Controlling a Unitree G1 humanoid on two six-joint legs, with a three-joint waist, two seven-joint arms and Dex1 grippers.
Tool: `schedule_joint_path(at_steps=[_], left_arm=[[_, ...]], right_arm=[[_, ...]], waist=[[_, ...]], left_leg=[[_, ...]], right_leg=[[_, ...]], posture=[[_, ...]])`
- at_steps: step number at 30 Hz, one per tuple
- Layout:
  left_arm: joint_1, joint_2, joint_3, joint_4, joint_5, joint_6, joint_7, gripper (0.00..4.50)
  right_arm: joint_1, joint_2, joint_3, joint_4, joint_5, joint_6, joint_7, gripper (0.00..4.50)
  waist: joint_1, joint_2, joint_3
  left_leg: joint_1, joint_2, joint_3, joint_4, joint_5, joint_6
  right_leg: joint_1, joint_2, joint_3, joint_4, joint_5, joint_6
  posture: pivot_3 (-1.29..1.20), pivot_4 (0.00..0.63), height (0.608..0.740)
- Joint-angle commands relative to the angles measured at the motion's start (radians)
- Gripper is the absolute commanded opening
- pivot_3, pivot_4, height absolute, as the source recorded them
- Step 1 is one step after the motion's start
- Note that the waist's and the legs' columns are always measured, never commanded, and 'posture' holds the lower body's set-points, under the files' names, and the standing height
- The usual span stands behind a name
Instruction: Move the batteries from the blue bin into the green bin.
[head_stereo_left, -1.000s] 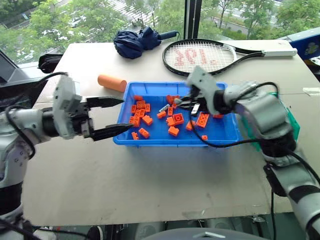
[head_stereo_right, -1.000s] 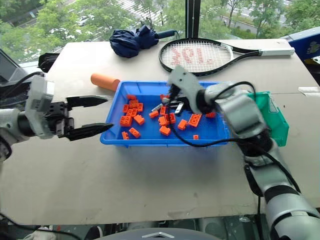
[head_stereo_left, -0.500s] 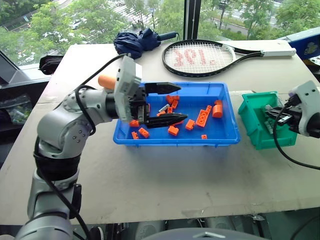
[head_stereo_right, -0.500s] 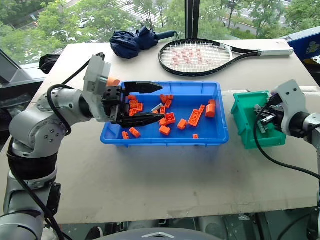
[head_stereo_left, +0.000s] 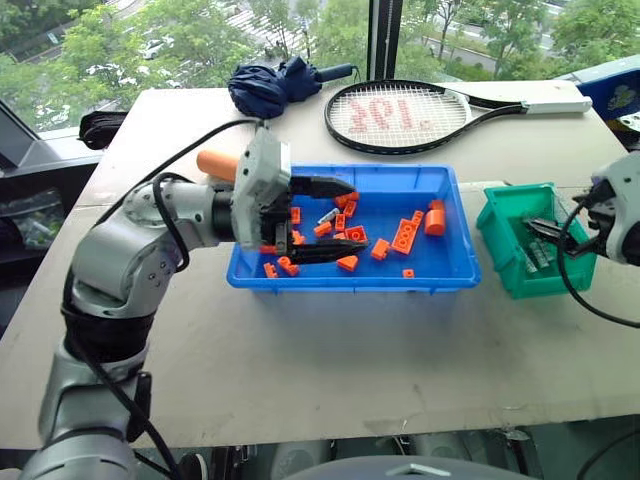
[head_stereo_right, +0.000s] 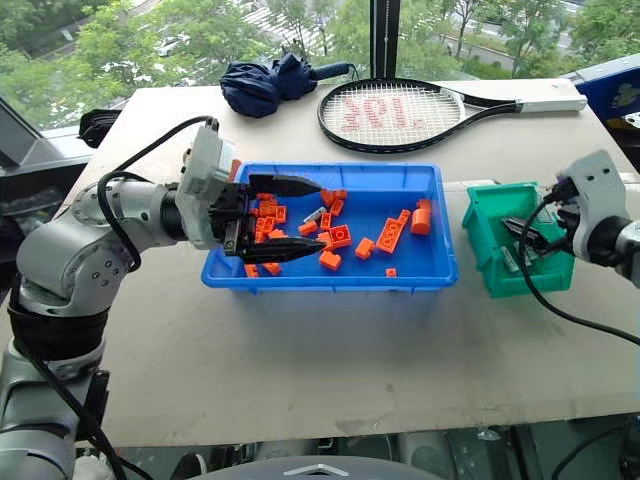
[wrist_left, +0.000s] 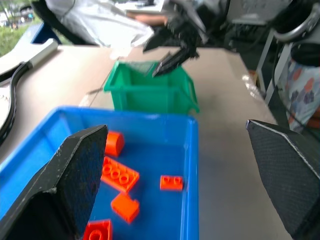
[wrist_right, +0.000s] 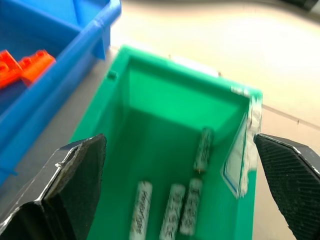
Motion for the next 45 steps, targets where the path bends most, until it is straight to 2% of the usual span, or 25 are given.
schedule_joint_path(at_steps=[1,4,6,8,11,16,22,27,42,43,45], left_arm=[[0.054,0.082,0.07,0.022,0.046,-0.051,-0.036,4.5],[0.134,0.153,0.114,0.037,0.063,-0.081,-0.082,4.5],[0.199,0.199,0.171,0.062,0.074,-0.095,-0.099,4.5],[0.242,0.226,0.223,0.085,0.08,-0.103,-0.1,4.5],[0.303,0.254,0.29,0.108,0.093,-0.116,-0.098,4.5],[0.423,0.276,0.404,0.091,0.105,-0.117,-0.086,4.5],[0.484,0.266,0.471,0.037,0.088,-0.089,-0.059,4.5],[0.509,0.268,0.508,0.023,0.089,-0.079,-0.047,4.5],[0.505,0.272,0.519,0.032,0.09,-0.077,-0.034,4.5],[0.504,0.272,0.518,0.033,0.091,-0.077,-0.034,4.5],[0.502,0.272,0.517,0.033,0.092,-0.078,-0.035,4.5]], right_arm=[[-0.137,0.108,0.175,-0.013,0.043,-0.055,0.004,4.46],[-0.25,0.221,0.325,0.041,0.032,-0.105,0.013,4.46],[-0.331,0.293,0.461,0.132,-0.021,-0.208,0.044,4.46],[-0.385,0.351,0.546,0.218,-0.056,-0.287,0.068,4.46],[-0.454,0.438,0.626,0.368,-0.108,-0.393,0.079,4.46],[-0.588,0.593,0.733,0.71,-0.21,-0.611,0.125,4.46],[-0.72,0.729,0.744,1.072,-0.294,-0.807,0.136,4.46],[-0.789,0.796,0.737,1.295,-0.357,-0.913,0.15,4.46],[-0.87,0.851,0.681,1.537,-0.444,-0.886,0.217,4.46],[-0.872,0.851,0.678,1.542,-0.447,-0.885,0.219,3.96],[-0.877,0.85,0.673,1.547,-0.458,-0.886,0.222,3.4]], waist=[[-0.013,0.0,0.0],[-0.018,0.001,0.001],[-0.015,0.001,0.001],[-0.015,0.001,0.001],[-0.001,0.0,0.001],[-0.013,0.0,0.001],[-0.018,0.0,0.001],[-0.019,0.001,0.001],[-0.022,0.001,0.002],[-0.022,0.001,0.001],[-0.022,0.001,0.001]], left_leg=[[0.0,0.0,0.0,0.0,0.0,0.0],[-0.001,0.002,-0.001,-0.001,0.0,0.0],[-0.002,0.002,-0.001,-0.001,0.002,-0.003],[-0.002,0.001,-0.001,-0.001,0.002,-0.003],[-0.003,0.0,-0.003,-0.001,0.002,-0.003],[-0.002,-0.001,-0.002,-0.001,0.002,-0.004],[-0.002,-0.001,-0.004,-0.002,0.002,-0.004],[-0.001,-0.001,-0.004,-0.004,0.002,-0.005],[0.0,-0.002,-0.006,-0.011,0.005,-0.01],[0.0,-0.002,-0.006,-0.011,0.005,-0.01],[0.0,-0.002,-0.006,-0.011,0.005,-0.01]], right_leg=[[0.0,0.0,0.0,0.0,0.0,0.0],[-0.001,0.001,0.0,0.0,0.0,0.0],[-0.001,0.0,-0.001,-0.001,0.0,0.0],[-0.002,0.0,-0.001,-0.002,0.0,0.0],[-0.001,-0.002,-0.004,-0.002,0.0,0.0],[-0.001,-0.002,-0.003,-0.001,0.0,0.0],[-0.002,-0.003,-0.003,-0.001,0.0,0.0],[-0.002,-0.003,-0.002,-0.001,0.0,0.0],[-0.004,-0.006,-0.001,-0.001,0.0,-0.001],[-0.004,-0.006,-0.001,-0.001,0.0,-0.001],[-0.004,-0.007,-0.001,-0.001,0.0,-0.001]], posture=[[0.0,0.15,0.74],[0.0,0.15,0.74],[0.0,0.15,0.74],[0.0,0.15,0.74],[0.0,0.15,0.74],[0.0,0.15,0.74],[0.0,0.15,0.74],[0.0,0.15,0.74],[0.0,0.15,0.74],[0.0,0.15,0.74],[0.0,0.15,0.74]])
